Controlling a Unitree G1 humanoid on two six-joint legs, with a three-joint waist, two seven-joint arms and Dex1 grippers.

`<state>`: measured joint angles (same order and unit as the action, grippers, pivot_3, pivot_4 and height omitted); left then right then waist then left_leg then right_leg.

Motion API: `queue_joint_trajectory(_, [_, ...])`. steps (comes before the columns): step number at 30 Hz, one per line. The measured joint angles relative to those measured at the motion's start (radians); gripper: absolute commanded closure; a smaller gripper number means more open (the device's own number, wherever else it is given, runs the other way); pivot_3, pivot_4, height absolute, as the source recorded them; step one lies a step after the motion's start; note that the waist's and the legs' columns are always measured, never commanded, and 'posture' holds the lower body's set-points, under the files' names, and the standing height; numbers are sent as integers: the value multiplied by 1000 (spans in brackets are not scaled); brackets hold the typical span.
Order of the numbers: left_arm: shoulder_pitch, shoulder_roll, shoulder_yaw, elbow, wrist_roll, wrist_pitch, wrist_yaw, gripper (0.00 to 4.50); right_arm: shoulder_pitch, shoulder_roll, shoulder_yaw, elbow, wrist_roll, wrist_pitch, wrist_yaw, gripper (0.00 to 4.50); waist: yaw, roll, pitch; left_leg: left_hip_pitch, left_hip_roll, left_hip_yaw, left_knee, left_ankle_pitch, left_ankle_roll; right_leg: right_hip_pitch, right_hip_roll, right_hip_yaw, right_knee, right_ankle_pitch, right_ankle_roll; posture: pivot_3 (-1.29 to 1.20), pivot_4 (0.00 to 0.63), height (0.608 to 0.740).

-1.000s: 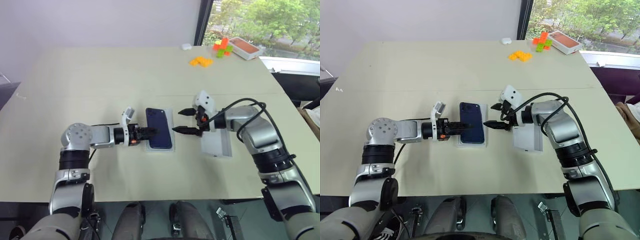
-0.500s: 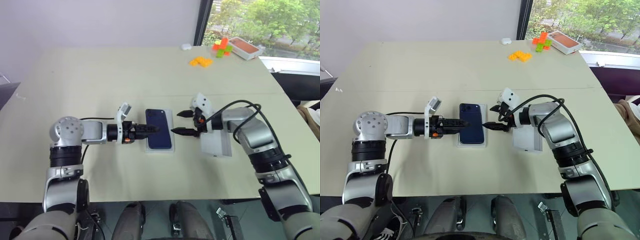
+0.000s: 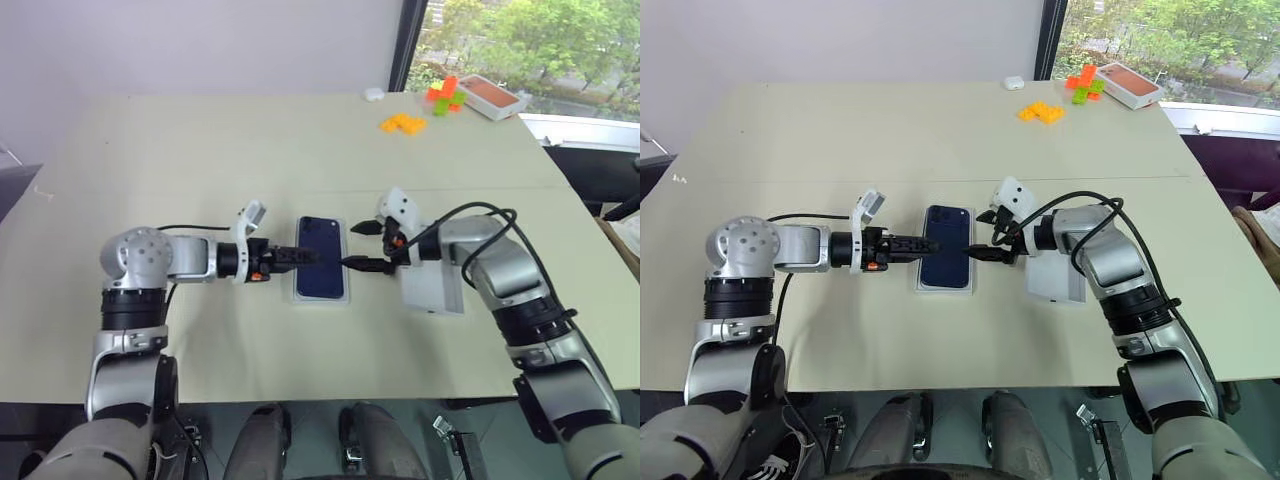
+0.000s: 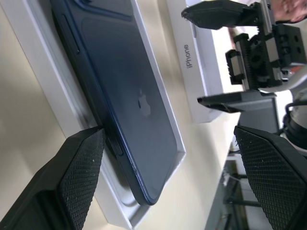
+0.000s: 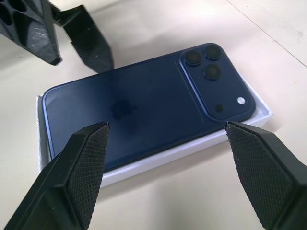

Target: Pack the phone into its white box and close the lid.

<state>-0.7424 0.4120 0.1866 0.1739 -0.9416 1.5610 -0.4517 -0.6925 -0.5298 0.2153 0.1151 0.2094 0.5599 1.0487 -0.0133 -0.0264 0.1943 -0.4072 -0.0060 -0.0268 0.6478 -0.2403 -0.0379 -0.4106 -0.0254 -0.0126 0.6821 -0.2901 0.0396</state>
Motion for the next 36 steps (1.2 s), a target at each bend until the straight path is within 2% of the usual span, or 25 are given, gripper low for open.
queue_joint_trajectory(7, [42, 58, -13, -110, 1, 35, -39, 20, -4, 2, 5, 12, -1, -4, -1, 428, -1, 0, 0, 0, 0, 0, -1, 0, 0, -1, 0, 0, 0, 0, 0, 0, 150, 740])
queue_joint_trajectory(13, [43, 100, 35, -139, 1, 39, -44, 20, -19, 15, 7, 20, 0, -5, -2, 428, -1, 0, 0, 0, 0, 0, 0, 0, 0, -1, 0, 0, 0, 0, 0, 0, 150, 740])
queue_joint_trajectory(27, [98, 102, 46, -238, 25, -136, -70, 20, -30, 43, 5, 51, 0, -9, -38, 428, 0, 1, 0, -1, 0, 0, -1, 0, 0, -1, 0, 0, 0, 0, 0, 0, 150, 740])
queue_joint_trajectory(32, [211, 215, -17, -372, 144, -410, -182, 20, -52, 37, -54, 58, 0, 16, -117, 428, 0, 1, 1, -1, 0, 1, -2, 0, 0, -2, 0, 1, 0, 0, -1, 0, 150, 740])
queue_joint_trajectory(36, [242, 228, -52, -355, 233, -601, -259, 20, -93, 75, -114, -5, 33, 161, -211, 428, 3, 2, 1, -1, 0, 0, -2, 0, 0, -2, -1, 1, -1, 0, -1, 0, 150, 740])
